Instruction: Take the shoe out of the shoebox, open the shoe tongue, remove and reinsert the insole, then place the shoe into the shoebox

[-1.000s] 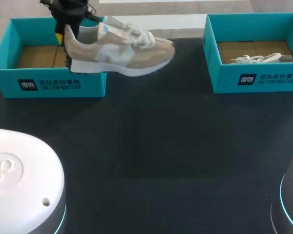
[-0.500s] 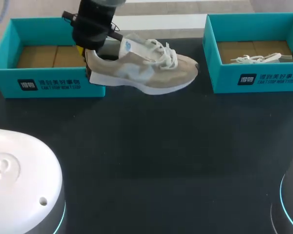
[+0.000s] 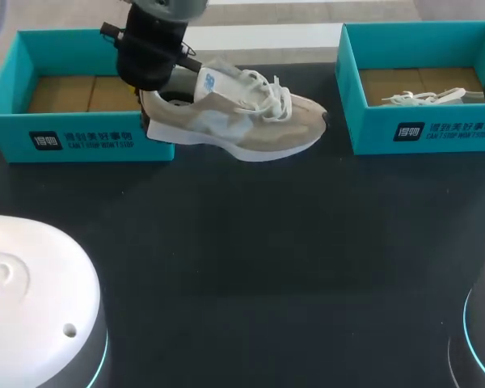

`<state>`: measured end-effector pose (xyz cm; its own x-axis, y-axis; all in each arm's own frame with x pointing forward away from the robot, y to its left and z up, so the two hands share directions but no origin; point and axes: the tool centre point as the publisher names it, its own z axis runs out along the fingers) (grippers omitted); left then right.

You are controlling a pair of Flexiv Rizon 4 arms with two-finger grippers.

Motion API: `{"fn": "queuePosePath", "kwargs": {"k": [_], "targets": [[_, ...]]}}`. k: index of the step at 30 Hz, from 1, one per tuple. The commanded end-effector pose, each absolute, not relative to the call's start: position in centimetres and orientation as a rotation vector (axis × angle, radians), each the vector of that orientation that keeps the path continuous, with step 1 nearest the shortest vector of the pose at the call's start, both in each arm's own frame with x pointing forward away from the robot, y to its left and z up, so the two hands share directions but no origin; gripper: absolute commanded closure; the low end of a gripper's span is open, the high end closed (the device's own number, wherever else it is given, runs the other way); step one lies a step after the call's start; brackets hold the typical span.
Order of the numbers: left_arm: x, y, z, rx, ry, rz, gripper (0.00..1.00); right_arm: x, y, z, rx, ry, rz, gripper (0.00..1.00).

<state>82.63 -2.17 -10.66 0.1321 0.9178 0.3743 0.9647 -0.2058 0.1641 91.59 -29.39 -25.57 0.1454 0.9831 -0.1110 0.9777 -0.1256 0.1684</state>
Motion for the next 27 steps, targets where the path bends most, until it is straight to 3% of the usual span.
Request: {"fn": "queuePosePath", "kwargs": {"k": [1, 27], "targets": [[82.5, -1.9, -10.6, -2.281, -1.904, -0.61, 1.0, 91.6, -29.4, -25.6, 2.217, 1.93, 0.041, 0.0], [73.8, -8.3, -19.2, -2.048, -1.992, -0.253, 1.0, 91.6, -29.4, -25.6, 2.217, 1.93, 0.041, 0.0]]}}
